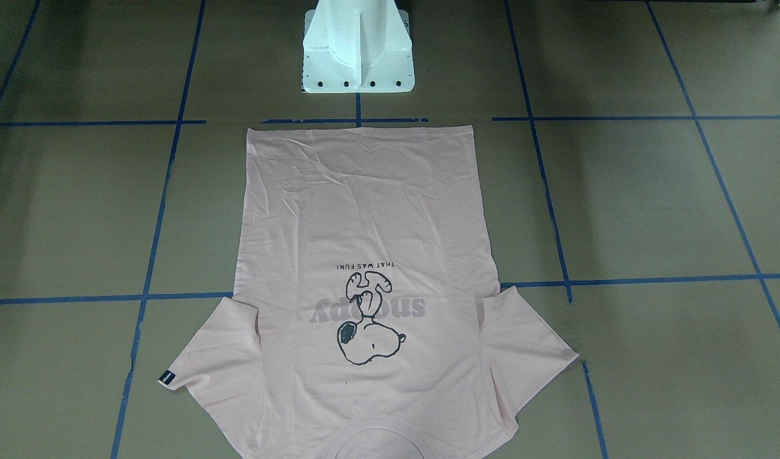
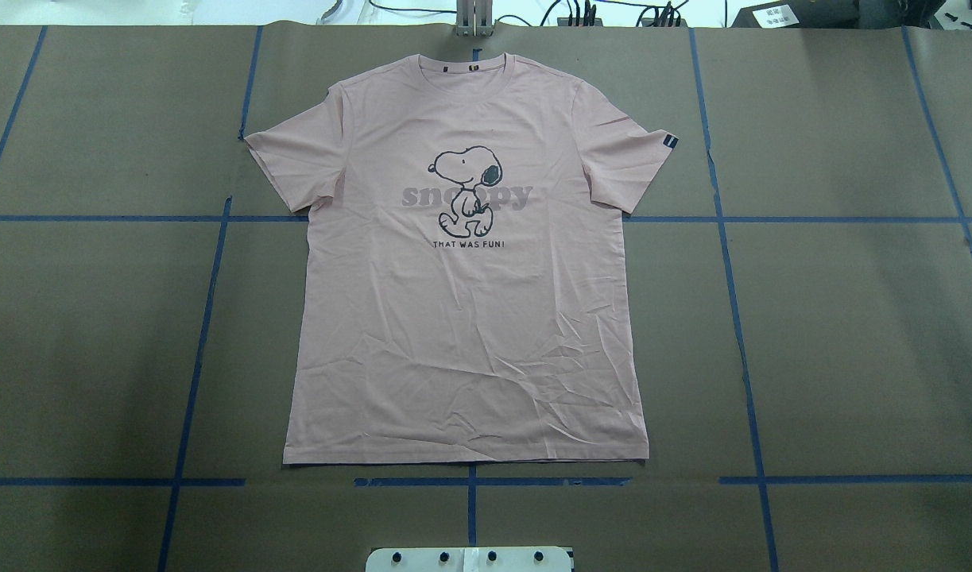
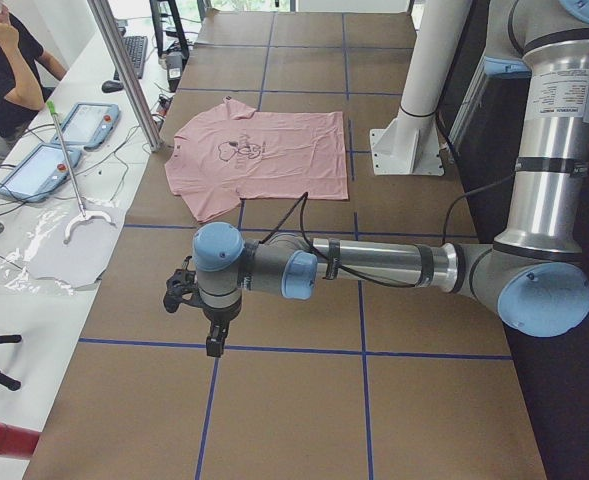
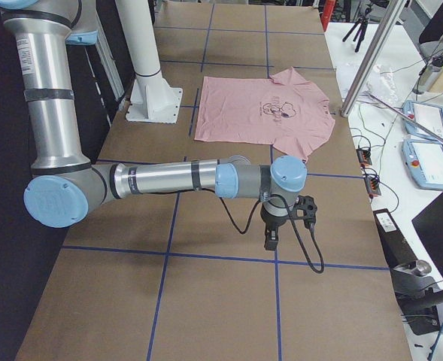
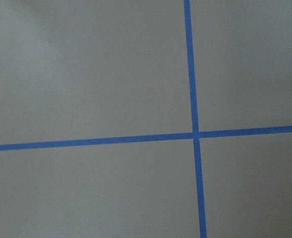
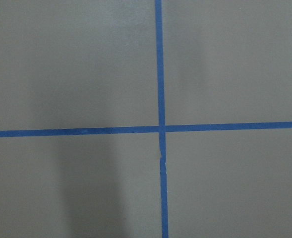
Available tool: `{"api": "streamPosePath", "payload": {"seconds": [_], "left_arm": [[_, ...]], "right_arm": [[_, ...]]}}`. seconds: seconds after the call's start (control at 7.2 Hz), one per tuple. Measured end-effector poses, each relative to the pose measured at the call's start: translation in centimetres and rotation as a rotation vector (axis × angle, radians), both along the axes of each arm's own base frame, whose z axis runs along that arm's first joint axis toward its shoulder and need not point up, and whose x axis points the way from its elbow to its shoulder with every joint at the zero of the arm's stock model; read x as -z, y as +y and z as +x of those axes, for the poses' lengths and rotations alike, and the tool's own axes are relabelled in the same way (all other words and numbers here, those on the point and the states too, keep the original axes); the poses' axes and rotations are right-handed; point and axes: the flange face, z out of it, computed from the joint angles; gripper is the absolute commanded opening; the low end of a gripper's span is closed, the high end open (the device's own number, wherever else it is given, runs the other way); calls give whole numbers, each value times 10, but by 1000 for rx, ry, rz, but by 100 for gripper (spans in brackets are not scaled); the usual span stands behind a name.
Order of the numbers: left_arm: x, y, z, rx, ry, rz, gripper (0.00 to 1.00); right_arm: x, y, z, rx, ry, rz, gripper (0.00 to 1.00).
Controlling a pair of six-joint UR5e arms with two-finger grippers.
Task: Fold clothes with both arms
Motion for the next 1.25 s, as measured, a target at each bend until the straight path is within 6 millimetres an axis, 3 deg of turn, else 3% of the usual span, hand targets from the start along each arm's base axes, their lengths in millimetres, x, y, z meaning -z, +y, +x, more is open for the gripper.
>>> {"api": "streamPosePath", "payload": {"seconds": [0.28,0.56,0.69,0.97,1.11,1.25], "left_arm": [[41,-26,4,-5,-1,171,100],[56,-38,32,-49,26,340,100],[66,-44,58,-74,64,378,100],[92,-66,116,-127,121,416,100],[95,-73,147,-164,131,412,100],[100,-78,166,-172,131,407,100]], "right_arm": [[52,-40,-43,67,4,121,100],[104,-78,-82,59,-3,255,100],[116,-93,-112,42,-24,288,100],[116,-109,-179,-33,-86,311,100],[114,-113,-217,-71,-114,324,100],[121,-125,-258,-92,-130,335,100]]}}
